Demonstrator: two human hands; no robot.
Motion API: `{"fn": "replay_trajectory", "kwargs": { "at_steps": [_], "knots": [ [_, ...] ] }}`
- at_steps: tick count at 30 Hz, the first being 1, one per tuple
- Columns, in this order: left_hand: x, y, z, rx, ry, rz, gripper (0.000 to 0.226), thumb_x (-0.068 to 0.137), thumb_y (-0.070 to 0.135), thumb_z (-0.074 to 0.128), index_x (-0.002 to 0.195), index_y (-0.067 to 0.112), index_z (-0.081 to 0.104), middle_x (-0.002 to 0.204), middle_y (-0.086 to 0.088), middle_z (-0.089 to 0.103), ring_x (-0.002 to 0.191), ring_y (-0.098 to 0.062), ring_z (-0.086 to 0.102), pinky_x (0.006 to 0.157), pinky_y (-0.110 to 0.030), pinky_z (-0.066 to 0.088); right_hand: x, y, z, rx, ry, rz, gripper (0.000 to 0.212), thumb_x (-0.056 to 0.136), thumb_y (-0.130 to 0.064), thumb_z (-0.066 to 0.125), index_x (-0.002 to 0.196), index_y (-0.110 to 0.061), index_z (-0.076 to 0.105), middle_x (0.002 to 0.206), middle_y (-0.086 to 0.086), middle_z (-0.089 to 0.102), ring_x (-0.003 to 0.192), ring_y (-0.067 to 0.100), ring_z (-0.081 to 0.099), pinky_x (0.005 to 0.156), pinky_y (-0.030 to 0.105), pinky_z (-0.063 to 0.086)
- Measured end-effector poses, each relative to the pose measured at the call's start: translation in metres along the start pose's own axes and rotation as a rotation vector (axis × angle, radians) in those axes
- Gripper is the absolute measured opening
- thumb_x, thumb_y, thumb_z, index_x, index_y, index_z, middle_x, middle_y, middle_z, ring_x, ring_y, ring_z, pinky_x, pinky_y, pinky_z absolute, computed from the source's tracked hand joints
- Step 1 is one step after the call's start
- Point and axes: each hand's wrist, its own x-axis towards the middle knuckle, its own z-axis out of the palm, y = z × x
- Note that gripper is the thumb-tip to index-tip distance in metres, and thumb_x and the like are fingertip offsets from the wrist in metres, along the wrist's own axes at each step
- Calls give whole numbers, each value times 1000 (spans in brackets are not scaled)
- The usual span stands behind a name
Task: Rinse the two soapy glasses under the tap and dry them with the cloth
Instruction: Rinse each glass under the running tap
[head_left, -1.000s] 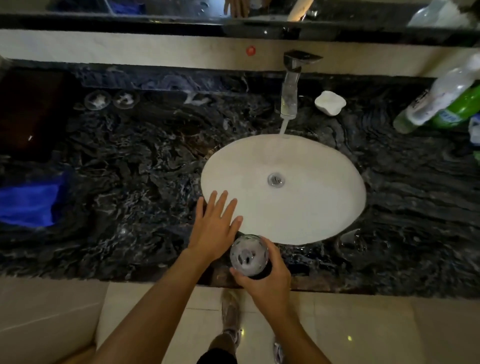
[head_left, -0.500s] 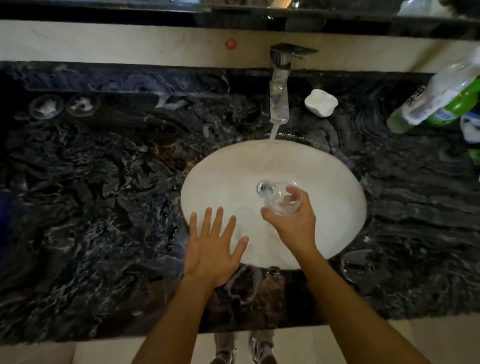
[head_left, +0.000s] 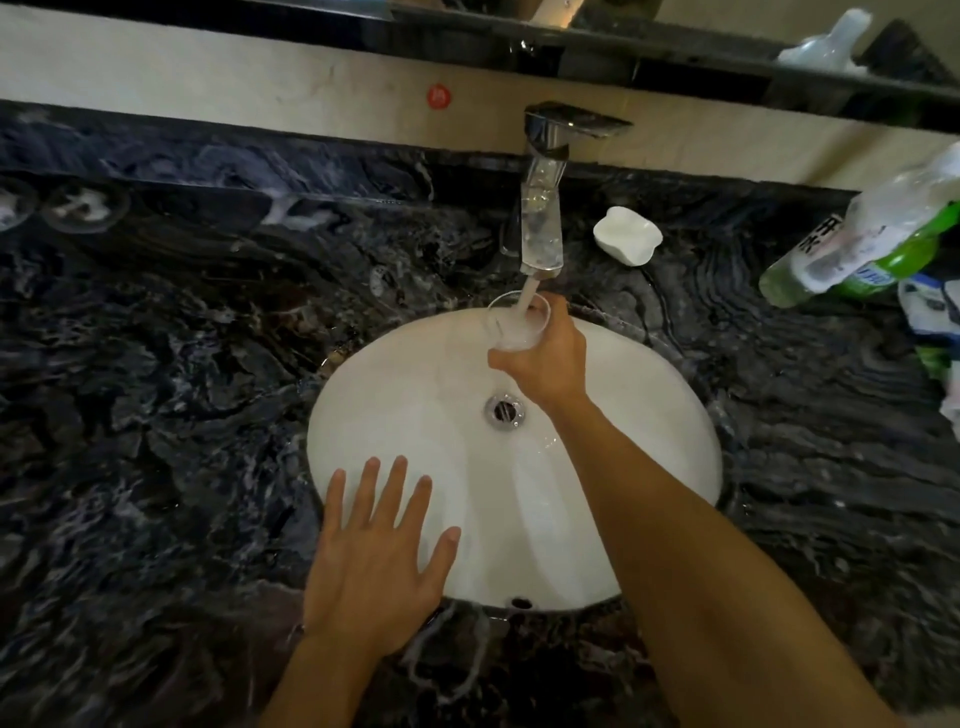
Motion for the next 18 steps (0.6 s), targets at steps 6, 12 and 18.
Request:
{"fn": "replay_trajectory", "kwargs": {
  "at_steps": [6, 12, 18],
  "knots": [
    [0, 0, -1, -16, -16, -4, 76, 99, 70, 24, 145, 20, 58, 158, -11, 45, 150, -34, 36, 123, -62, 17, -3, 5, 0, -4, 40, -54, 80, 57, -20, 93, 126, -16, 53, 110, -5, 61, 97, 17, 60, 80, 23, 46],
    [-1, -2, 0, -28, -18, -12, 77, 98, 70, 23, 143, 19, 60, 156, -11, 48, 149, -34, 38, 122, -62, 20, -5, 2, -1, -25, 60, -97, 83, 57, -21, 95, 128, -14, 52, 113, -2, 63, 99, 19, 60, 80, 24, 44],
    [1, -1, 0, -34, -13, -16, 74, 98, 69, 29, 137, 18, 65, 151, -11, 54, 145, -33, 45, 120, -62, 26, -7, 0, 9, -14, 166, -114, 86, 59, -28, 94, 133, -16, 51, 122, 4, 65, 110, 26, 61, 89, 38, 52]
  ]
}}
